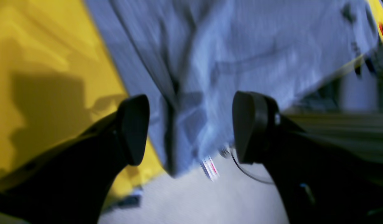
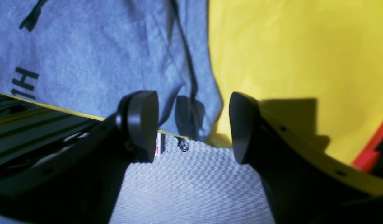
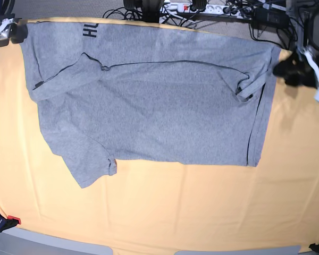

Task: Layout the t-shirt on the table in an organized manner, then fold the t-shirt properly
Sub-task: 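Open both grippers and lift them off the shoulder corners, then move both grippers to the hem corners and grasp them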

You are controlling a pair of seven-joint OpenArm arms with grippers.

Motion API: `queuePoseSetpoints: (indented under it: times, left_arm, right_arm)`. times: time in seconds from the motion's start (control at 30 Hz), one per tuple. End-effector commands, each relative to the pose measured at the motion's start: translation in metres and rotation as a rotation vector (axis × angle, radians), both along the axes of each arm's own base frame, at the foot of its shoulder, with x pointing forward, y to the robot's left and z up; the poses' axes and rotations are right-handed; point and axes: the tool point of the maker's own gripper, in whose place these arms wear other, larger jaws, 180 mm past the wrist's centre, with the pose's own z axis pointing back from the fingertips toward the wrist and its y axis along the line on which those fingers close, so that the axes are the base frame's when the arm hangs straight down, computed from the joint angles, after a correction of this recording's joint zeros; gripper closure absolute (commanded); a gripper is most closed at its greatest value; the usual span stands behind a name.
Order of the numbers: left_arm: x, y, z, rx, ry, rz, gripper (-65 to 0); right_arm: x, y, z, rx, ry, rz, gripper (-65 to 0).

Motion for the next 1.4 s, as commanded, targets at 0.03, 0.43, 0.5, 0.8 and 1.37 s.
queuePoseSetpoints:
  times: [0.03,0.43,0.5,0.8,1.37]
  left_arm:
    - [0.018,0.015,0.033,0.025,-0.118,0.027,-43.2]
    - [0.077,0.078,0.074,0.082,-0.389,0.435,-43.2]
    - [0.084,0.075,0.064,0.040,-0.378,0.457,-43.2]
    - [0.135,0.049,0.001,-0.201,-0.222,0.445,-43.2]
    - [0.199,0.007,-0.011,-0.186,-0.192,0.334,-43.2]
  right_arm:
    - [0.006,-0.008,0.013,-0.028,-0.037,0.006,-37.7]
    - [0.027,-0.014,0.041,0.004,-0.178,-0.024,-37.7]
    - [0.027,-0.014,0.041,0.003,-0.178,-0.024,-37.7]
    - [0.028,-0.014,0.042,0.004,-0.186,-0.025,-37.7]
    - [0.105,-0.012,0.103,-0.068,-0.491,0.014,-37.7]
